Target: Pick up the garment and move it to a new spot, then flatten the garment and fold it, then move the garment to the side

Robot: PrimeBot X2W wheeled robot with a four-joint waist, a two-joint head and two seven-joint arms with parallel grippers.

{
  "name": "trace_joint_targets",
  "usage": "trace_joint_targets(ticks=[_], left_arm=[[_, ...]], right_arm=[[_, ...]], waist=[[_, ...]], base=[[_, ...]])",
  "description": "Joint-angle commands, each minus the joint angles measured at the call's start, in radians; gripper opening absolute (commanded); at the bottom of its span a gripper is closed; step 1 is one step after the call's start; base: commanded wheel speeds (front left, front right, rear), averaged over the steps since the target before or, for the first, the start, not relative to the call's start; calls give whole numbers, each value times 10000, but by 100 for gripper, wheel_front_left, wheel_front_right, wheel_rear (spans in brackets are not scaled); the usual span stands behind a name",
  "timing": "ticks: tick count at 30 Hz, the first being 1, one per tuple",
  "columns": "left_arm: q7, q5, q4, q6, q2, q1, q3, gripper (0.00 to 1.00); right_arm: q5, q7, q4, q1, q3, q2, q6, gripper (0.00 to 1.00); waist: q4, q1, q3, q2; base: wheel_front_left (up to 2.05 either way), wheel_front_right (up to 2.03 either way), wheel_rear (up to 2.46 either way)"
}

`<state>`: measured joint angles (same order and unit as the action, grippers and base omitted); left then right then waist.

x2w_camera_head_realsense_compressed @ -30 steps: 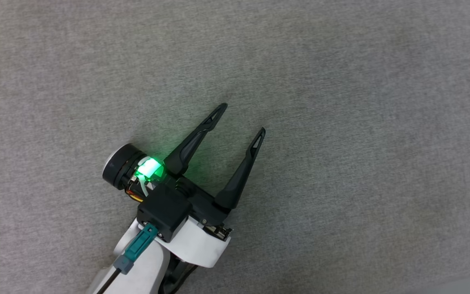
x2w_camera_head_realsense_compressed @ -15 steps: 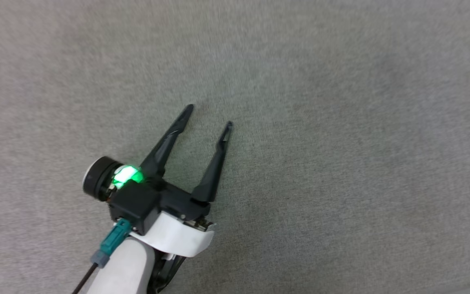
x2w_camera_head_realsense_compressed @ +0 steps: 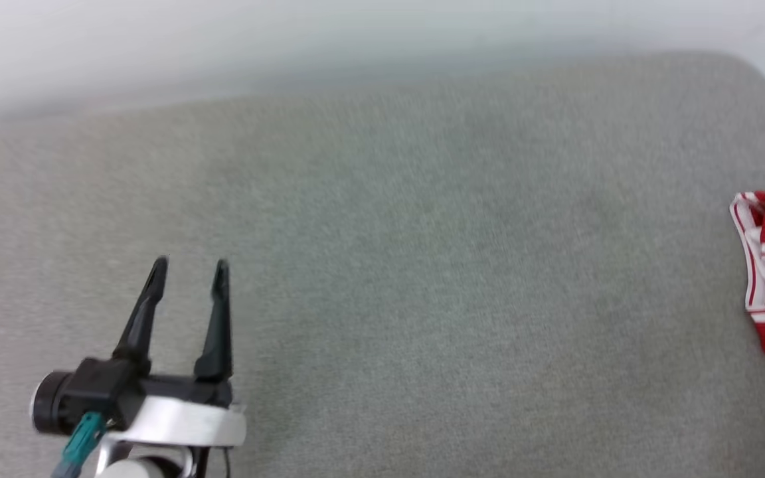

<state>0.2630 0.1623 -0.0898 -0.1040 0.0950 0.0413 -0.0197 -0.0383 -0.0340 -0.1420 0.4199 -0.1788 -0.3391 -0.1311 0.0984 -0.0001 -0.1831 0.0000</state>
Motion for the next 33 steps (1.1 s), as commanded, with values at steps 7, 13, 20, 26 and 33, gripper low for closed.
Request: trace_joint_targets(ticks=[7, 13, 20, 26, 33], left_arm=[[21, -349, 337, 60, -128, -860, 710, 100], [21, -410, 491, 10, -257, -1287, 898, 100], [21, -378, 504, -77, -321, -1588, 1032, 100], [21, -406, 589, -89, -393, -1748, 1169, 100], [21, -326, 766, -165, -427, -1736, 1124, 100]], right_arm=[[1295, -1002, 825, -2022, 906, 1668, 7, 100], [1486, -1945, 792, -3329, 1336, 2486, 7, 100], [1371, -2243, 556, -3998, 1664, 2855, 7, 100], [1550, -2307, 479, -4175, 1887, 2904, 6, 100], [1775, -2318, 539, -4191, 1968, 2904, 6, 100]], waist=[[-712, 1, 1252, 0], [-876, 1, 1513, 0], [-910, 1, 1651, 0], [-928, 1, 1768, 0], [-932, 1, 1807, 0]], base=[[0, 0, 0], [0, 0, 0], [0, 0, 0], [0, 0, 0], [0, 0, 0]])
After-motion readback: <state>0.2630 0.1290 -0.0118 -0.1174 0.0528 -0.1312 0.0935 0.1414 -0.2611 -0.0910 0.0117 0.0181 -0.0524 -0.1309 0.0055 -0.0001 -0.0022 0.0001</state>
